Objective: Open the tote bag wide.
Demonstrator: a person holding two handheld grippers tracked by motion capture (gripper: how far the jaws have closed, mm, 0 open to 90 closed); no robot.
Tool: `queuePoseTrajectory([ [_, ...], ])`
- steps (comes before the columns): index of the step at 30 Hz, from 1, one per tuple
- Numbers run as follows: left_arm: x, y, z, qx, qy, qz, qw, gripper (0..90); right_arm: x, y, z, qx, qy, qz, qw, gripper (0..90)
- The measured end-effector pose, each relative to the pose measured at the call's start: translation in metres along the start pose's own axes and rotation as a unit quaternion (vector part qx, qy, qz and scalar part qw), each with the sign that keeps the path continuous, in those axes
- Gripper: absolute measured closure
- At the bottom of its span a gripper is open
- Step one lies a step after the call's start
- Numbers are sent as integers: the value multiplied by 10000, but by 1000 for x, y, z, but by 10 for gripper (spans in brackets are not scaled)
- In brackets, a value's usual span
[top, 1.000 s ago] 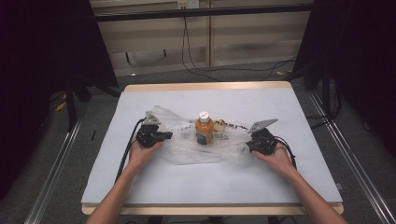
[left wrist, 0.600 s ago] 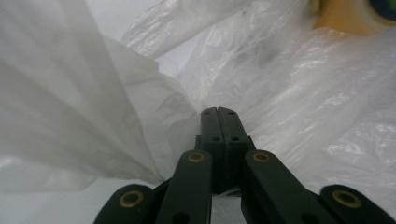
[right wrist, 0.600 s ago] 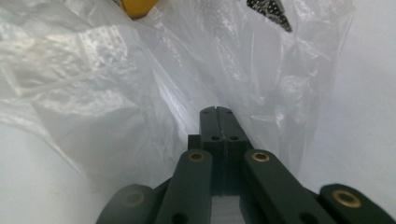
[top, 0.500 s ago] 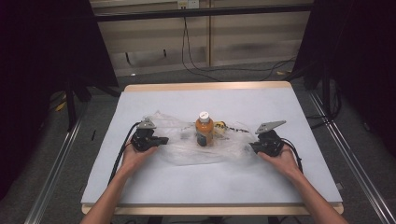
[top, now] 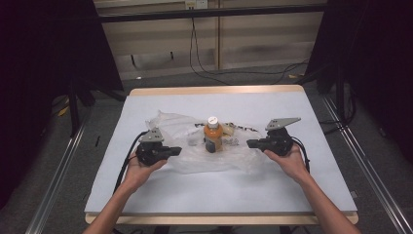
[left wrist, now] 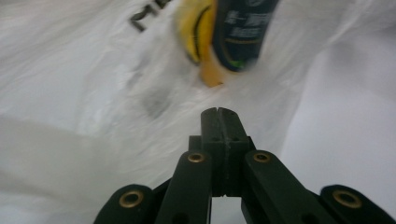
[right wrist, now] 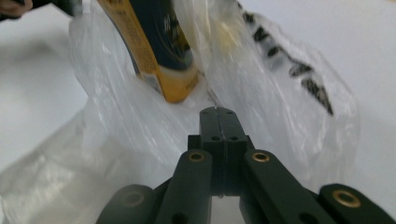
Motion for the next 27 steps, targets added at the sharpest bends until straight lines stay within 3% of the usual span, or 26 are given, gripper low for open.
queuePoseTrajectory([
  [3,5,10,-5,47,59,155,9999,900,-1,-2,-11,-45,118,-33,9999,900],
  [7,15,18,-15,159,-29,198,9997,900,2,-7,-27,-197,83,-91,9997,900],
  [9,20,19,-22,261,-112,192,9994,900,4,-8,-34,-259,60,-133,9996,900],
  [12,29,13,-34,228,-245,138,9993,900,12,-5,-47,-305,-85,-173,9993,900],
  [13,35,8,-37,182,-253,162,9994,900,15,-3,-51,-324,-149,-187,9992,900],
  [16,51,-2,-43,204,-587,3,9981,900,30,2,-63,-396,-441,-361,9976,900],
  [20,72,-17,-37,83,-928,-38,9956,900,54,7,-69,-490,-955,-406,9934,900],
  [22,77,-16,-35,41,-1077,-27,9942,900,72,14,-69,-438,-1272,-507,9896,900],
  [25,84,-11,-28,127,-1149,91,9932,900,84,18,-68,-427,-1465,-497,9870,900],
  [27,87,-5,-24,150,-1221,145,9923,900,94,22,-67,-356,-1448,-562,9872,900],
])
Point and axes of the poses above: each handheld gripper's, and its own axes: x roughly forward along the jaws, z roughly out of its underside, y roughly to its right, the point moved 1 cm from there along x, roughly forward along the jaws, and after that the axes turned 3 degrees about z, right-handed, at the moved point
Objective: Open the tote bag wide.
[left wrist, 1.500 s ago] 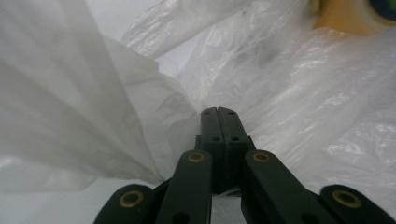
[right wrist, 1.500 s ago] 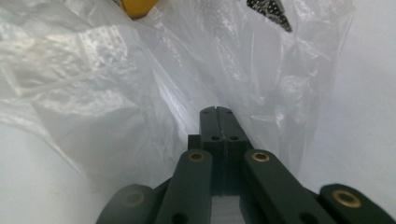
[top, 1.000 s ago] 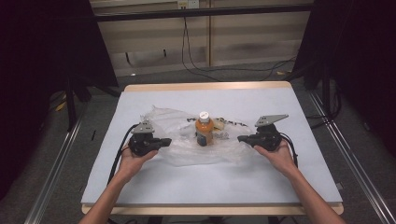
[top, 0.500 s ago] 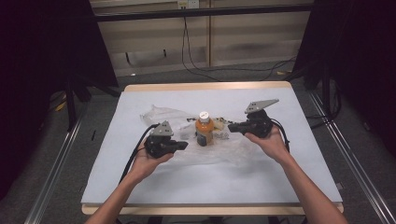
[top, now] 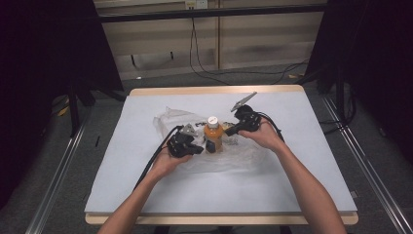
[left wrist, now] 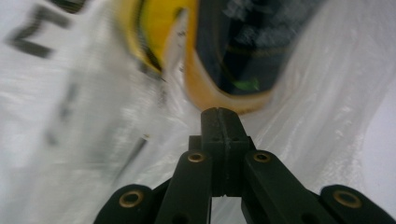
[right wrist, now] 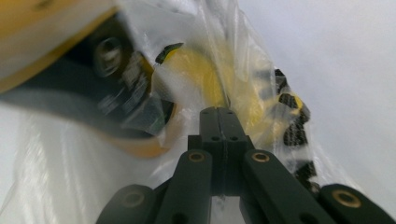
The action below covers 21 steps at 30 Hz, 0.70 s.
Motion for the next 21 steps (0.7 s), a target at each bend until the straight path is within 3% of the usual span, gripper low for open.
queuePoseTrajectory([
  [4,3,11,4,163,-158,65,9997,900,25,9,-4,87,-251,-19,9996,900],
  [8,1,22,7,318,-220,235,9990,900,34,12,-10,97,-276,-33,9996,900],
  [13,-2,41,13,530,-228,302,9979,900,46,17,-16,185,-440,146,9988,900],
  [17,-3,55,15,749,-295,377,9960,900,50,25,-19,324,-353,238,9986,900],
  [18,-4,57,15,804,-359,499,9949,900,51,27,-21,344,-342,335,9983,900],
  [20,-3,64,16,904,-304,468,9943,900,52,28,-22,386,-336,399,9979,900],
  [21,-5,66,17,902,-377,589,9935,900,52,29,-23,423,-349,428,9976,900],
])
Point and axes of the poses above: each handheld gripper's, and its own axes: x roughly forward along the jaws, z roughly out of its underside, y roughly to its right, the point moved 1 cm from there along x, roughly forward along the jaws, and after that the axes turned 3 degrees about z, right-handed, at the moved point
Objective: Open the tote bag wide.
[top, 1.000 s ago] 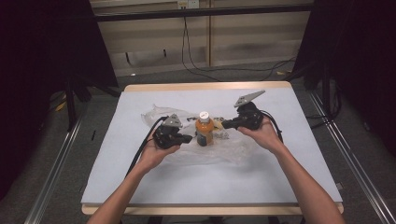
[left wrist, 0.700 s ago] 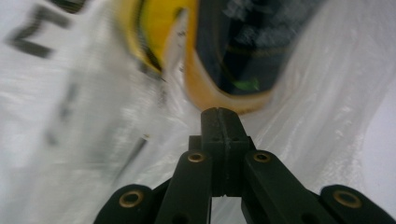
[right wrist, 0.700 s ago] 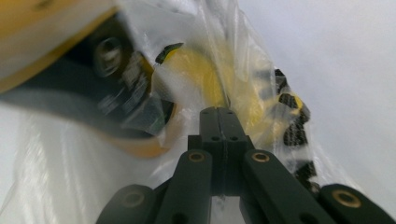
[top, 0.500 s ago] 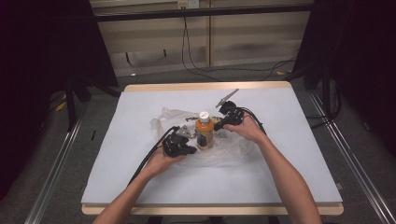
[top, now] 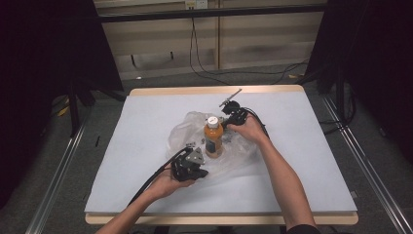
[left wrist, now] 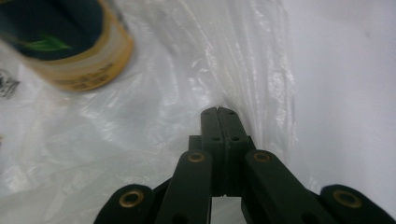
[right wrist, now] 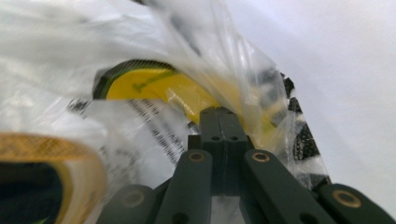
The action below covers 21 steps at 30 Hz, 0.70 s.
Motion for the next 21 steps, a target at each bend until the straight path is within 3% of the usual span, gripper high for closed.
queuePoseTrajectory([
  [4,-1,0,6,-57,203,-10,9998,900,3,4,-2,145,104,126,9998,900],
  [6,-3,-1,8,-84,191,-42,9998,900,4,5,-2,151,171,196,9995,900],
  [7,-5,-1,9,7,90,-105,9999,900,3,5,-2,172,190,317,9992,900],
  [8,-6,-1,9,27,69,-27,10000,900,4,6,-3,148,212,457,9986,900],
  [10,-7,-1,13,-43,178,-92,9998,900,4,6,-4,155,188,525,9983,900],
  [12,-10,-4,15,-36,106,48,9999,900,4,7,-4,152,187,550,9982,900],
  [13,-9,-3,15,-46,155,-15,9999,900,4,7,-4,136,196,683,9974,900],
  [15,-8,-6,16,-114,256,-34,9996,900,3,9,-4,210,208,665,9973,900],
  [17,-9,-11,15,-165,189,-104,9996,900,3,8,-3,263,239,532,9980,900],
  [21,-7,-21,17,-413,426,-98,9982,900,1,1,0,176,321,331,9988,900],
])
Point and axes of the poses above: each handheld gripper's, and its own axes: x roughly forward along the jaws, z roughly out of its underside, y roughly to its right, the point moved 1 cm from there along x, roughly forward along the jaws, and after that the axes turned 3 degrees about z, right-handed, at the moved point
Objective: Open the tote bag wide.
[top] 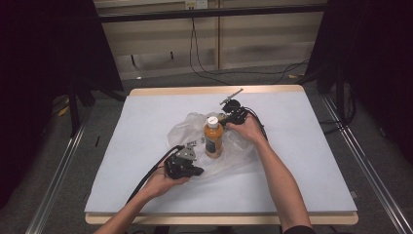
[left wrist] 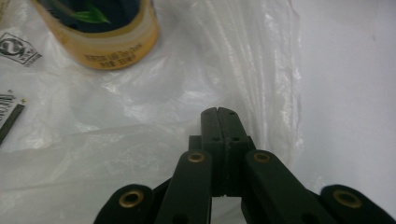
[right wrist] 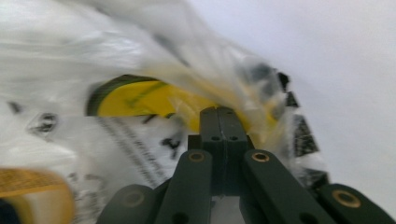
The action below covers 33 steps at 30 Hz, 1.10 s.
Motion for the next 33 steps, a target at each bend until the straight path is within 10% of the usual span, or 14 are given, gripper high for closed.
queuePoseTrajectory([
  [9,-3,-4,-3,-175,426,-92,9989,900,-28,-7,0,8,621,-299,9976,900],
  [25,-33,-11,-5,-463,1429,-380,9879,900,-78,-15,22,11,1635,-479,9854,900],
  [33,-52,-16,0,-490,1557,-847,9829,900,-91,-33,37,-192,1522,-509,9868,900],
])
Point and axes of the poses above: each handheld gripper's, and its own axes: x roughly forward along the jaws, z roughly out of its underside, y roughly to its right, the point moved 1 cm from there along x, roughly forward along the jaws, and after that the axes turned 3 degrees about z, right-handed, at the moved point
